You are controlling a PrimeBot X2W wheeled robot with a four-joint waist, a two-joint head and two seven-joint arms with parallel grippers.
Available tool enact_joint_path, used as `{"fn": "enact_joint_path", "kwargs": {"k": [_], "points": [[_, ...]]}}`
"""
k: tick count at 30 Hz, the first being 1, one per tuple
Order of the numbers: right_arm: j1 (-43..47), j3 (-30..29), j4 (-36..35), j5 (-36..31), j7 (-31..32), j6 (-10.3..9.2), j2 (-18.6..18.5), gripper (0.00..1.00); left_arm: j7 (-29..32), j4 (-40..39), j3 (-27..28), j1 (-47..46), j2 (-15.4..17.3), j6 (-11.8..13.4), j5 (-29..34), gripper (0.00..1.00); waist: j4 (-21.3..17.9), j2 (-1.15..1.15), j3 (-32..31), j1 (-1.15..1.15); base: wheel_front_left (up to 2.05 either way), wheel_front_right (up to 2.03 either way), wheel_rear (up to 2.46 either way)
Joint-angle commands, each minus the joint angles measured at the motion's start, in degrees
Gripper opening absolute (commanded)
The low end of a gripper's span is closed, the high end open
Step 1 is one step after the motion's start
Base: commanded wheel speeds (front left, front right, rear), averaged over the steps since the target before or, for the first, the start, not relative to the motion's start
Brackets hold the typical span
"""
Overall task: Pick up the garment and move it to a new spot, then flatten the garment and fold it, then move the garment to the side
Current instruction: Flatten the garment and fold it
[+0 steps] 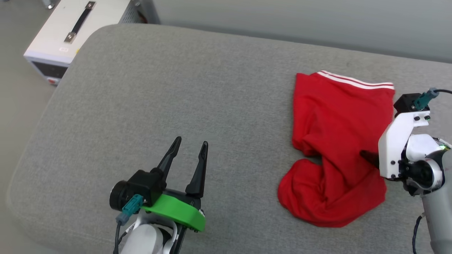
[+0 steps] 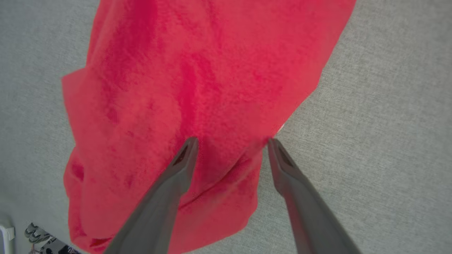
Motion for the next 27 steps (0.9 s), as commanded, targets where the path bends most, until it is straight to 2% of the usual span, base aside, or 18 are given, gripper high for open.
{"fn": "enact_joint_path", "kwargs": {"k": [1,11,13,14,21,27], "points": [[-1.52,-0.29,1.35,-0.52,0.80,-0.05,0.17,1.00,-0.32,0.11,-0.04,-1.27,-0.36,-0.36,-0.46,1.00,2.82,0.00,2.66,0.00,0.00,0.00,0.00],[-4.31,0.18,9.57,-4.23,-2.01,-0.05,1.20,1.00,-0.32,0.03,-1.06,-2.53,-0.39,-0.38,-1.98,1.00,5.19,0.00,4.78,0.00,0.00,0.00,0.00],[-3.99,0.80,10.50,-4.13,-2.93,-0.05,1.38,0.40,-0.33,0.15,-0.97,-2.43,-0.39,-0.39,-1.96,1.00,4.91,0.00,4.71,0.00,0.00,0.00,0.00],[-3.79,1.41,10.85,-4.01,-3.45,-0.05,1.23,0.00,-0.33,0.31,-0.95,-2.41,-0.39,-0.39,-1.91,1.00,4.66,0.00,4.59,0.00,0.00,0.00,0.00],[-2.57,4.36,11.18,-1.93,-6.82,-0.05,-1.51,0.00,-0.33,1.21,-0.49,-2.41,-0.40,-0.39,-1.25,1.00,1.78,0.00,2.60,0.00,0.00,0.00,0.00],[-0.71,4.44,10.31,-0.63,-9.05,-0.05,-5.65,0.00,-0.33,1.65,-0.14,-1.53,-0.40,-0.40,-0.91,1.00,-1.14,0.00,0.43,0.00,0.00,0.00,0.00]]}}
